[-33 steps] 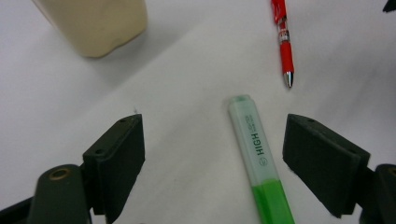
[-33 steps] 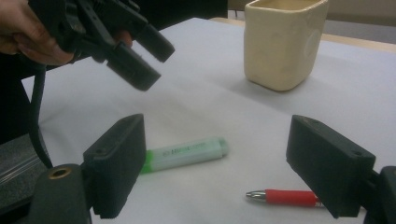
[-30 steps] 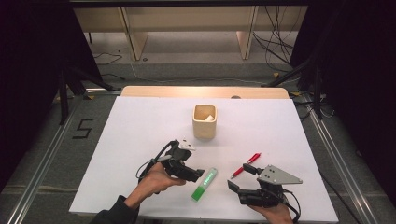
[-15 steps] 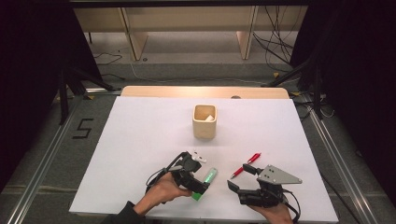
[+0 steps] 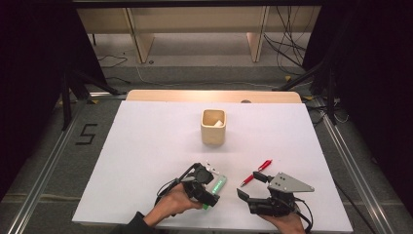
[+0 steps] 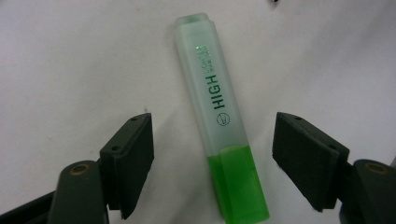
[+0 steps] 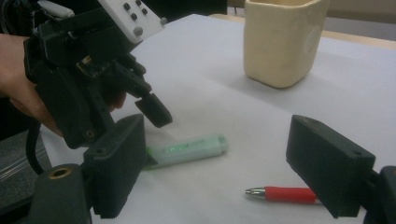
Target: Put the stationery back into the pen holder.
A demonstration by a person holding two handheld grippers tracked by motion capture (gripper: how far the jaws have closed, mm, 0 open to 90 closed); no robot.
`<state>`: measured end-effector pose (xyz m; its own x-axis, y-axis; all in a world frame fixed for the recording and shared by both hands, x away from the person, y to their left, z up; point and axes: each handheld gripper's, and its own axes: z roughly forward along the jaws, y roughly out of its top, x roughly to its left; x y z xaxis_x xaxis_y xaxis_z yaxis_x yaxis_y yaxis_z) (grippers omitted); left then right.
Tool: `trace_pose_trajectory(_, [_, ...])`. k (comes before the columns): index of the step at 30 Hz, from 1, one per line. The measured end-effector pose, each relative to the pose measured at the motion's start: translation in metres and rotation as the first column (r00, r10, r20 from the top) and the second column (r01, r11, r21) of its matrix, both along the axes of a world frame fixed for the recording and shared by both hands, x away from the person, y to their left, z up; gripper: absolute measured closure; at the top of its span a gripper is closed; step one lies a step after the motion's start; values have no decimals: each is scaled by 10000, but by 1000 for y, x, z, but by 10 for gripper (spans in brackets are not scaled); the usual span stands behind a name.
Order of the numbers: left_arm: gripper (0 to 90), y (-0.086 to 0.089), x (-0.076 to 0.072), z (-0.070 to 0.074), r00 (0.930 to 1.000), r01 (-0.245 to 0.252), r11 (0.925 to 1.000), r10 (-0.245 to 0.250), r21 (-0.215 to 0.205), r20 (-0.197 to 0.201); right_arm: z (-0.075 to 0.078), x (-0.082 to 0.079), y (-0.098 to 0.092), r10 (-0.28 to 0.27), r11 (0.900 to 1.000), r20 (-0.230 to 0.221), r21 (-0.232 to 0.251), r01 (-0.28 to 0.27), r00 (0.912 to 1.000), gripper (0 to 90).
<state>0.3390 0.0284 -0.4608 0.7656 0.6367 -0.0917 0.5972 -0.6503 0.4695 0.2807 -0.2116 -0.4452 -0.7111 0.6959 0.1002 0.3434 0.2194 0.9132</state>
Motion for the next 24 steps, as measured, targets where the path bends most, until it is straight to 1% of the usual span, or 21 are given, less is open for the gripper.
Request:
trace_pose_trajectory(1, [299,-1,-1,-1,10000,-37,10000,37,-20,-19,0,0,0,0,10000,-1,1,0,10000,208])
trace_pose_trajectory(2, [313,-2,-1,-2,10000,-15,10000,15,79,-14,0,0,0,4,10000,0,-4,-4,10000,208])
trace_pose_trajectory(7, [357,-5,-2,-5,10000,-48,9998,49,212,-45,0,0,0,9,10000,-4,-2,-9,10000,208])
trace_pose_trajectory(9, [390,-6,-2,-5,9999,-117,9998,118,189,-16,0,0,0,8,10000,-8,7,-8,10000,208])
trace_pose_trajectory(14, [425,-7,-3,-7,9999,-122,9996,123,249,-37,0,0,0,10,10000,-4,2,-10,10000,208])
trace_pose_trajectory(16, [438,-8,-3,-7,9999,-168,9994,167,302,29,0,0,0,11,10000,-4,4,-11,10000,208])
trace_pose_trajectory(19, [456,-8,-2,-7,9998,-218,9994,218,265,0,0,0,0,13,10000,7,1,-13,10000,209])
trace_pose_trajectory(24, [487,-8,-3,-8,9995,-282,9990,276,337,157,0,0,1,17,10000,-11,-10,-17,10000,209])
